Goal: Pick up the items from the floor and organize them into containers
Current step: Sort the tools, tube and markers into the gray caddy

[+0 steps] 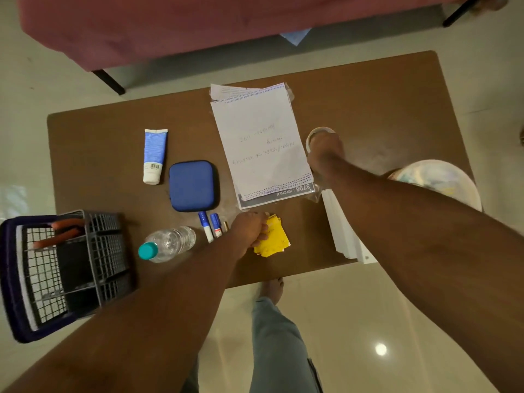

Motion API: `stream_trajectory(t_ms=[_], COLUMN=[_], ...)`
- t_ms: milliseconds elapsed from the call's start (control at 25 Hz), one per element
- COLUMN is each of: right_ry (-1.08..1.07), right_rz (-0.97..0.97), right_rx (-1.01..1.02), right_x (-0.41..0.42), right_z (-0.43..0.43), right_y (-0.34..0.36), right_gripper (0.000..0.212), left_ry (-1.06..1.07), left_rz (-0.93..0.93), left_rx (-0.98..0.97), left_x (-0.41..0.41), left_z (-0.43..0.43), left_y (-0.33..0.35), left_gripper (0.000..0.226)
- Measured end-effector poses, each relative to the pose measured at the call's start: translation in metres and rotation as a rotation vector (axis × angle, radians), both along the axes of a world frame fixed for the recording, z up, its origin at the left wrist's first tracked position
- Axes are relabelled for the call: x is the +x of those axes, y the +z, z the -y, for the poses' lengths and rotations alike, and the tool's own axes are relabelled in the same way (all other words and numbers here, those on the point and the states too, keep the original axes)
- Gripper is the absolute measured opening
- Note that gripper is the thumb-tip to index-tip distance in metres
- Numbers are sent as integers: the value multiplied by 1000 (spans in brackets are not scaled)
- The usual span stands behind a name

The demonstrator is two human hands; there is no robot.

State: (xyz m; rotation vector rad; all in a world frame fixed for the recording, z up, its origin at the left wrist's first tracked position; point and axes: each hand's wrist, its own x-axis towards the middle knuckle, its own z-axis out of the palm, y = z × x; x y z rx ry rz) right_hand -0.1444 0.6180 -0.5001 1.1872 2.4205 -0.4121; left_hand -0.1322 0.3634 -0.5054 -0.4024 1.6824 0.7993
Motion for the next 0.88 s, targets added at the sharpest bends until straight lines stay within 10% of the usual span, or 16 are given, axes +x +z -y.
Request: stream_trajectory(t_ms=[440, 880], right_ry=[-354, -653], right_rz=[-476, -162], right_rx=[-207, -582], right_x=[56, 108], right_z=[106, 304], right_y=[96, 137], right_gripper=[29, 18], left_ry=[-47, -150], left_rz=[-42, -6], left_rx=[165, 110], left_x=[14, 11], left_z=[40, 269], left_y=[76, 114], left_gripper=[9, 22])
